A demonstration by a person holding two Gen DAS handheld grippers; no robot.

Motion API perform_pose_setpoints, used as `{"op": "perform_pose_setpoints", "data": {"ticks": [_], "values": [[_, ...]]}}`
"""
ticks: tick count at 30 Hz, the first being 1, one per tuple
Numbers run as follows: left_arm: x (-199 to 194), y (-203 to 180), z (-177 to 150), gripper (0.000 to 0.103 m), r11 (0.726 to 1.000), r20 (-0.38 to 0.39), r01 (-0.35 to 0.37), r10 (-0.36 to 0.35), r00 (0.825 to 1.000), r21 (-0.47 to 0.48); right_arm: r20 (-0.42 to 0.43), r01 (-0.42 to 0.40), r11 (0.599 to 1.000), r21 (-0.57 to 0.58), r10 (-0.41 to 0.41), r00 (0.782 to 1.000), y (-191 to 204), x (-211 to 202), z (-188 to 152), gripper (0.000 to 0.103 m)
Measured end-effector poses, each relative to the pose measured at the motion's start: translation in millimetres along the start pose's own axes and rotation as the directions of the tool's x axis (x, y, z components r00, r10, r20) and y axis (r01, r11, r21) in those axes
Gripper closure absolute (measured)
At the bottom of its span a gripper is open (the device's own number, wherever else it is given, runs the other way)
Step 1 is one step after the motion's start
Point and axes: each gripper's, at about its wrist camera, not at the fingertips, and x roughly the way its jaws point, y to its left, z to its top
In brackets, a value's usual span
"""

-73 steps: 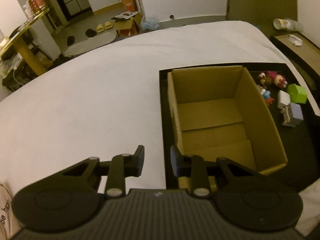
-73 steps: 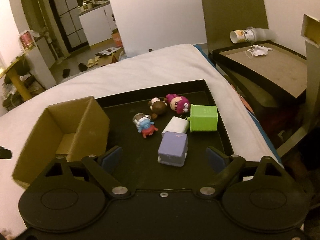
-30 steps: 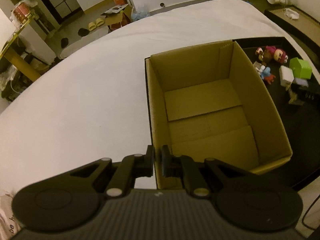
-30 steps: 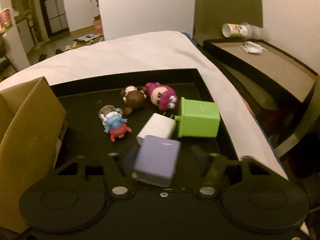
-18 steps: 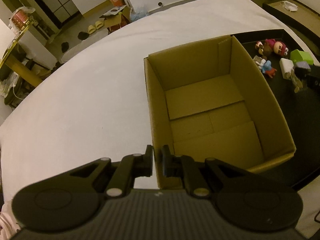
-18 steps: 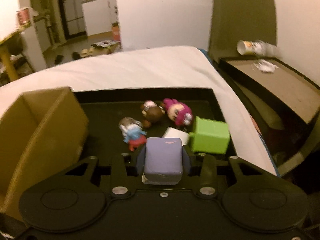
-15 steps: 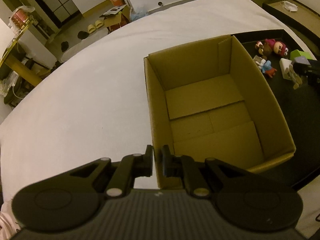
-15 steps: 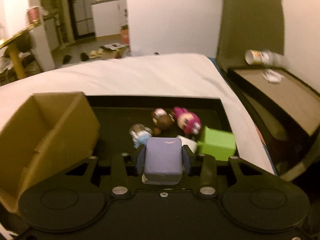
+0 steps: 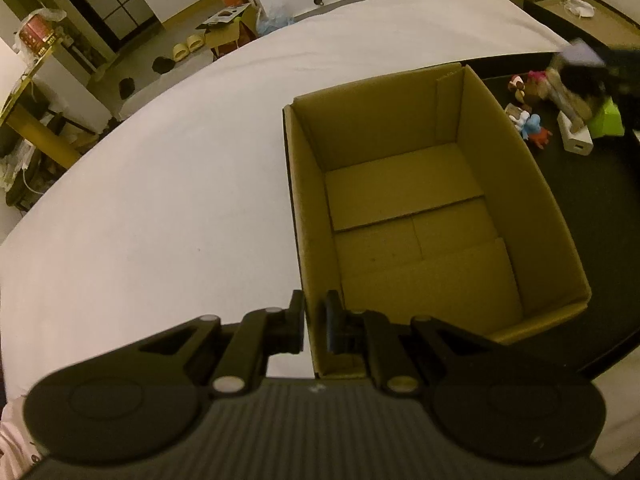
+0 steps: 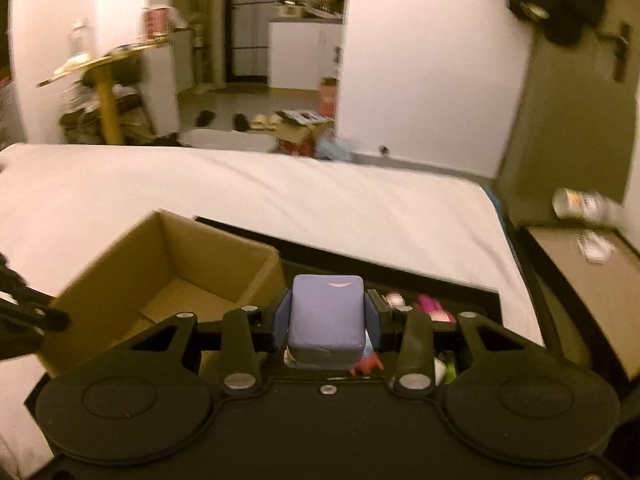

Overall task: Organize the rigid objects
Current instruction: 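Lift the lavender cube with the right gripper and carry it over the box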

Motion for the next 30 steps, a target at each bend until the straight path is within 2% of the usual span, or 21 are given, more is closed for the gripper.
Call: {"op": "perform_pose_setpoints", "data": {"ticks": [4, 10, 16, 19, 25, 30], "values": [[-1, 0, -1, 0.094, 1.0, 0.004, 0.008, -0.008, 1.0, -0.004, 0.02, -0.056, 0.996, -0.076, 0.058, 0.998, 13, -2, 16, 0.065], [-2, 1, -2, 0.094, 1.0, 0.007, 0.013, -0.012, 1.0, -0.008, -0.001, -0.135, 0.979, -0.154, 0.137, 0.991, 27, 7, 36, 0.065], [-3, 2, -2, 0.094, 1.0, 0.012, 0.025, -0.025, 1.0, -0.009, -0.04, -0.181, 0.945, -0.273, 0.177, 0.983, 47, 20, 48, 0.065], [-4, 3, -2, 0.094, 1.0, 0.013, 0.026, -0.026, 1.0, -0.008, -0.057, -0.201, 0.936, -0.291, 0.192, 0.98, 55, 26, 51, 0.065], [-3, 5, -4, 0.094, 1.0, 0.016, 0.027, -0.027, 1.0, -0.007, -0.114, -0.284, 0.895, -0.344, 0.26, 0.959, 69, 35, 53, 0.065], [-4, 5, -4, 0.094, 1.0, 0.016, 0.028, -0.028, 0.999, -0.002, -0.191, -0.36, 0.854, -0.377, 0.308, 0.932, 75, 47, 57, 0.065]]}}
